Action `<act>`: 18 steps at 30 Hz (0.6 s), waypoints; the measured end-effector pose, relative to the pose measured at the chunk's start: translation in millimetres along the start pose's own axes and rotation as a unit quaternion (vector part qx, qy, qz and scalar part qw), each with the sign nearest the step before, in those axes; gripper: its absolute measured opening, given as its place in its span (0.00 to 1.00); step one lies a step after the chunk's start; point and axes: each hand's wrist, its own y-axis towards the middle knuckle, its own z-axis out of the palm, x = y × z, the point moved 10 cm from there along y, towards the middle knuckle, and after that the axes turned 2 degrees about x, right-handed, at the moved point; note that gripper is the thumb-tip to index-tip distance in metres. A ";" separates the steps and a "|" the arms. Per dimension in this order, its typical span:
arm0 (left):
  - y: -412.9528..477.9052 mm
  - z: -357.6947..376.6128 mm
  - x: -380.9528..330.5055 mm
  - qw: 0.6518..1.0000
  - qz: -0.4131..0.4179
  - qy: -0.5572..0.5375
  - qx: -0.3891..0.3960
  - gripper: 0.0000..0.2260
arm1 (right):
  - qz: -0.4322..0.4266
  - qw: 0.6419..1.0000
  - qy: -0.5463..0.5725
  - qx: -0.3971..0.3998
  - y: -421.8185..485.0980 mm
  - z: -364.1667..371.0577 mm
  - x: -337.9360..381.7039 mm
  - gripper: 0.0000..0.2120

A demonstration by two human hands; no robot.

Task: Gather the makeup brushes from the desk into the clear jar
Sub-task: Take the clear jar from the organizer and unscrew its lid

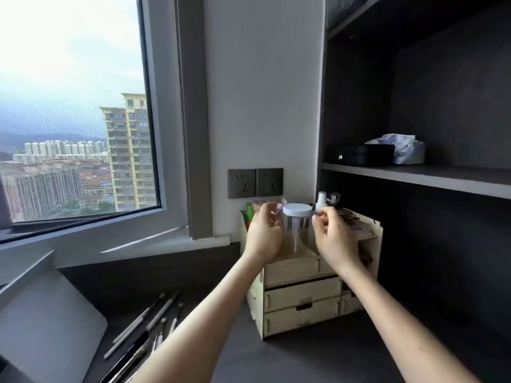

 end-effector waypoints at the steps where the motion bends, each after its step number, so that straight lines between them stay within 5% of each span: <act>1: 4.5 6.5 5.2 1.000 -0.008 0.005 0.005 0.21 | 0.012 1.000 -0.002 0.000 3.0 5.7 -5.3 0.12; 10: 19.7 36.4 37.5 0.998 -0.046 -0.027 0.033 0.32 | 0.092 0.995 -0.003 0.045 9.1 48.7 -40.7 0.14; 18: 6.2 10.2 -7.2 0.995 0.072 -0.074 0.014 0.32 | 0.018 0.993 0.086 -0.083 3.0 0.3 6.8 0.14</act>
